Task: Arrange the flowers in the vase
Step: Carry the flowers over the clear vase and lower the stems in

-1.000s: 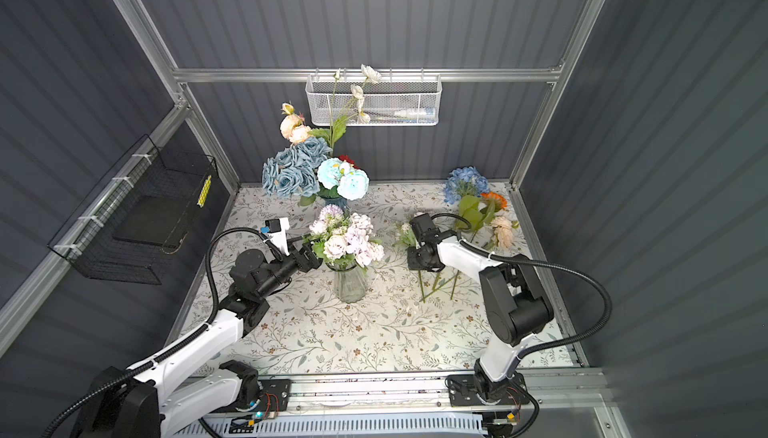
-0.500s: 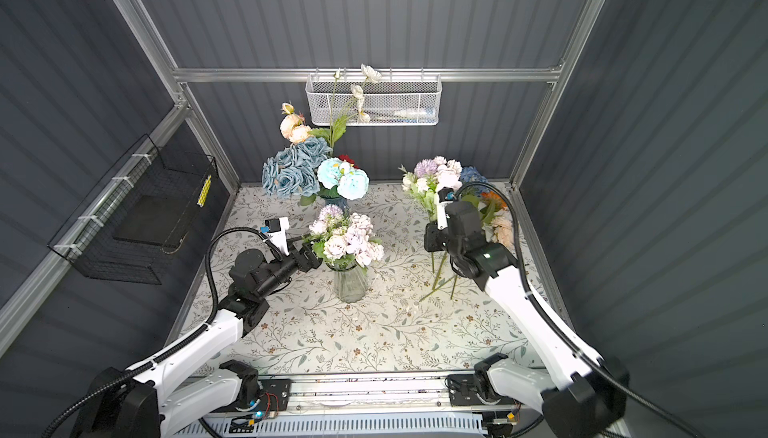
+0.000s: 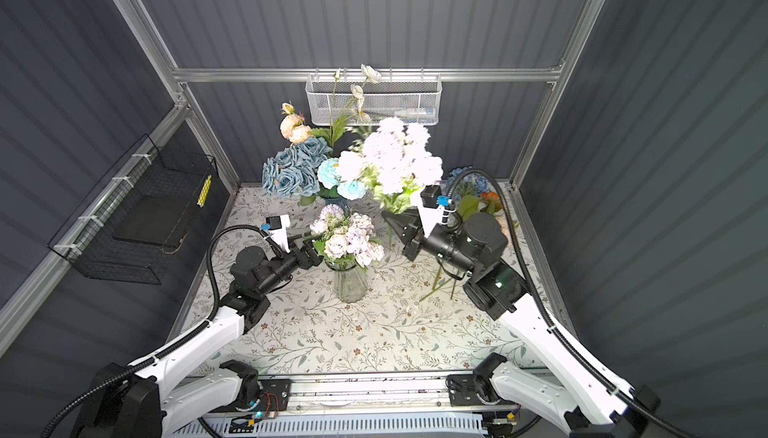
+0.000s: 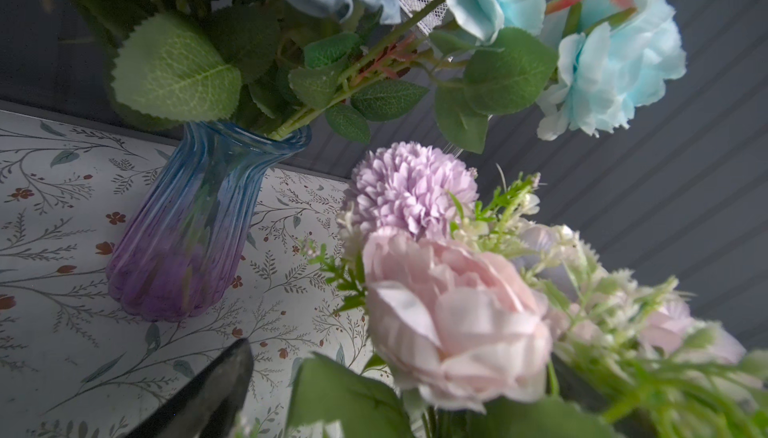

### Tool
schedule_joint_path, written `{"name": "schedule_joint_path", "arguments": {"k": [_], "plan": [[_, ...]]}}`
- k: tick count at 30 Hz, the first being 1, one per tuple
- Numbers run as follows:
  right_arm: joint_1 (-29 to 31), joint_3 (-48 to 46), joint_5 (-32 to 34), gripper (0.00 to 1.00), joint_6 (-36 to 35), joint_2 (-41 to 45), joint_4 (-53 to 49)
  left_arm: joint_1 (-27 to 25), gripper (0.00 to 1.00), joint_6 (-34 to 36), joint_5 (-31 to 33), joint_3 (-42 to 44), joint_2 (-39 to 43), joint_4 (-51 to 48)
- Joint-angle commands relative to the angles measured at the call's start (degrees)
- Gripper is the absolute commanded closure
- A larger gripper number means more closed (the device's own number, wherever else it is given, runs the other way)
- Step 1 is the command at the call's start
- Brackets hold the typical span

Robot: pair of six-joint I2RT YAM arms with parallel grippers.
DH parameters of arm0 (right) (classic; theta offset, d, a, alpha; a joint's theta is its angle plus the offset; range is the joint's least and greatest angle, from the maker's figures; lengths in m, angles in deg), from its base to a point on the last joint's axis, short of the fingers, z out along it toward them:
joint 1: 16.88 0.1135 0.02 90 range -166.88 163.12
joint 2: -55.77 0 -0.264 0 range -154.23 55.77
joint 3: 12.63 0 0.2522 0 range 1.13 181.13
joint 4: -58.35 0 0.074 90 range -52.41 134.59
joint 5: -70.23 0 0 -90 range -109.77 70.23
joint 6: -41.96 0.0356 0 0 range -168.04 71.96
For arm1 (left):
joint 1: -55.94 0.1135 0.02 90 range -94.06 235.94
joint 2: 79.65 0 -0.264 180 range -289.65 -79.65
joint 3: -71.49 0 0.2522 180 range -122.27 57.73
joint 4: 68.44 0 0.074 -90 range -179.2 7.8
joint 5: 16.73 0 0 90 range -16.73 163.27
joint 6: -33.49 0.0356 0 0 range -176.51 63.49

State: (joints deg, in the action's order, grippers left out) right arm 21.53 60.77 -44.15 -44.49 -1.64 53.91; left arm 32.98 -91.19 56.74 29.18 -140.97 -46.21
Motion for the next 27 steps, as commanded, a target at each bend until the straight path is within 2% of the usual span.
{"name": "schedule_joint_path", "arguments": {"k": [1,7,12,17,27], "plan": [[4.7,0.1,-5.0,1.0,-6.7,-3.5,7.7,-0.4,0.01,-0.3,-1.3,-2.8,-0.3,0.1],[13.1,3.0,-6.0,1.0,-12.6,-11.5,8.7,-0.5,0.01,-0.2,-1.6,-3.9,-1.4,-0.1],[16.6,3.8,-8.8,1.0,-12.1,-15.0,10.9,-0.6,0.01,0.0,-1.7,-4.4,-2.4,0.2],[17.4,2.4,-8.2,1.0,-15.0,-18.4,13.0,-0.7,0.01,-0.6,-1.9,-4.6,-3.5,1.5],[17.4,1.5,-1.5,1.0,-25.8,-20.6,14.7,-0.8,0.01,-0.5,-1.9,-4.8,-3.6,1.9]]}}
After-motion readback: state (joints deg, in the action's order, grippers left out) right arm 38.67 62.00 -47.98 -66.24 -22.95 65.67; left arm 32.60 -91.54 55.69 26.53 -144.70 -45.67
